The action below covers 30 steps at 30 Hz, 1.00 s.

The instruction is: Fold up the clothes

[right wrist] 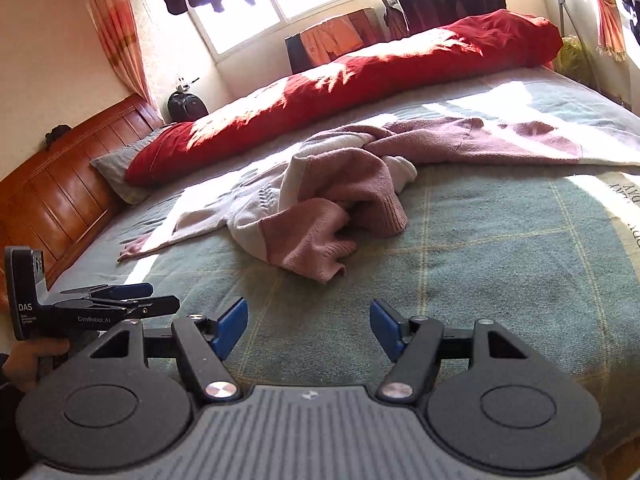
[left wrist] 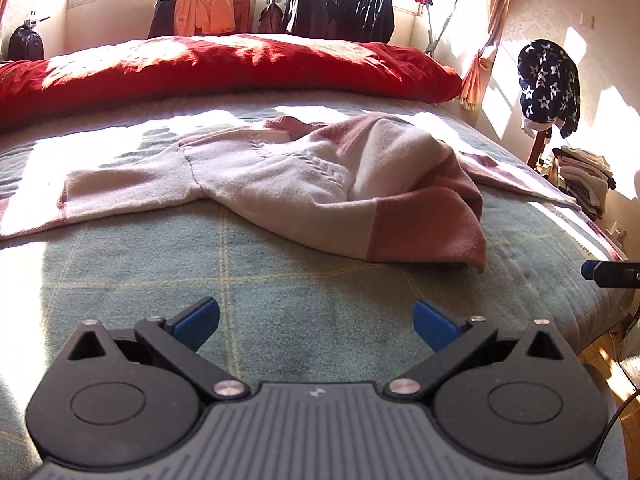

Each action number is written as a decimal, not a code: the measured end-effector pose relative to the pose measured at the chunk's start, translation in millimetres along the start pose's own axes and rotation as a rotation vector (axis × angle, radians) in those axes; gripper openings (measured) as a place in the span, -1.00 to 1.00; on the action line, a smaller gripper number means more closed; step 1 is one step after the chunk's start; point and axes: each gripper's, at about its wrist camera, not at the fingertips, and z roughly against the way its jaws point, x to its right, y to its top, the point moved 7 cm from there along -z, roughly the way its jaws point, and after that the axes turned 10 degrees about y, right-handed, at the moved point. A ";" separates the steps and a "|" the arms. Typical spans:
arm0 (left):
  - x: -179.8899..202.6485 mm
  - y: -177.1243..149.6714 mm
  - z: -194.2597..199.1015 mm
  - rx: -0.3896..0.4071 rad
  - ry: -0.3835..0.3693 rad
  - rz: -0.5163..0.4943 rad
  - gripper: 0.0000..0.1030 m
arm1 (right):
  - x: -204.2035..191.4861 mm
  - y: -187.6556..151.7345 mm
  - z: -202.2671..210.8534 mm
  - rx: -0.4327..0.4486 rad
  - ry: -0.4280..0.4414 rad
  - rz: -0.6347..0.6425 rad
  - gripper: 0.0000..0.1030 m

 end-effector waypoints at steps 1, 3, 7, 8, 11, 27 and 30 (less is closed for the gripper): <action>-9.8 12.9 -11.5 0.010 0.013 0.008 0.99 | 3.8 7.6 -9.6 -0.001 0.011 0.005 0.39; -30.5 40.2 -37.1 0.028 0.047 0.021 0.99 | 13.3 26.6 -32.2 -0.001 0.032 0.017 0.39; -80.7 88.1 -100.9 0.053 0.132 0.056 0.99 | 29.9 72.7 -79.1 -0.001 0.064 0.050 0.40; -96.2 95.2 -119.0 0.039 0.157 0.087 0.99 | 32.6 87.2 -92.0 0.001 0.075 0.052 0.40; -136.7 92.1 -153.6 -0.072 0.204 0.195 0.99 | 31.2 118.3 -117.3 -0.018 0.114 0.026 0.40; -148.9 151.6 -59.1 -0.396 0.175 0.382 0.98 | -109.0 282.8 -142.9 -0.334 0.088 0.133 0.35; -140.9 167.5 -44.8 -0.389 0.170 0.381 0.98 | -126.9 311.0 -145.5 -0.344 0.109 0.205 0.32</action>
